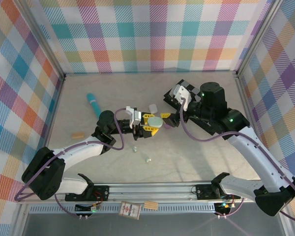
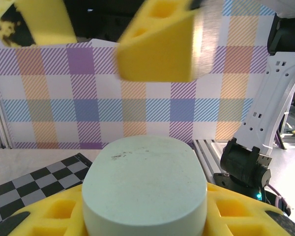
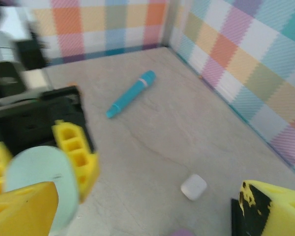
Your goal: Insert the wireless bluetooth earbuds into the charging case
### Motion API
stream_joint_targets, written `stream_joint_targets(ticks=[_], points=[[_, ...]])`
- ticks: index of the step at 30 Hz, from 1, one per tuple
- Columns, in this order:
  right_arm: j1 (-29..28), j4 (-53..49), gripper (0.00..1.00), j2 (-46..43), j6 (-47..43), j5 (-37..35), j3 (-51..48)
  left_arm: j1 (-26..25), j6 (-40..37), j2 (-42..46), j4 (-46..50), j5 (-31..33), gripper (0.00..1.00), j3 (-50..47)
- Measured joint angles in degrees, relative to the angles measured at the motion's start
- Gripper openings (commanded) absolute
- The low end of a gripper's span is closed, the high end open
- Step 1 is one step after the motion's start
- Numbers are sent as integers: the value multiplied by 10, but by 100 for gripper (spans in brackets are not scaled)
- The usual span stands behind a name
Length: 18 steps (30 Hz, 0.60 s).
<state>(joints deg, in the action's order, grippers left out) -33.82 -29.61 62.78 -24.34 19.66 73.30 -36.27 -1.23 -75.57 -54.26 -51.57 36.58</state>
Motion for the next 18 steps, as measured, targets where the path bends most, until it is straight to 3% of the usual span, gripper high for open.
stream_joint_targets(ticks=[6, 18], points=[[-21, -16, 95, -8, -51, 77, -8, 0, 2, 0, -1, 0, 40, 0], [-39, -25, 95, 39, -84, 30, -8, 0, 4, 0, -1, 0, 40, 0]])
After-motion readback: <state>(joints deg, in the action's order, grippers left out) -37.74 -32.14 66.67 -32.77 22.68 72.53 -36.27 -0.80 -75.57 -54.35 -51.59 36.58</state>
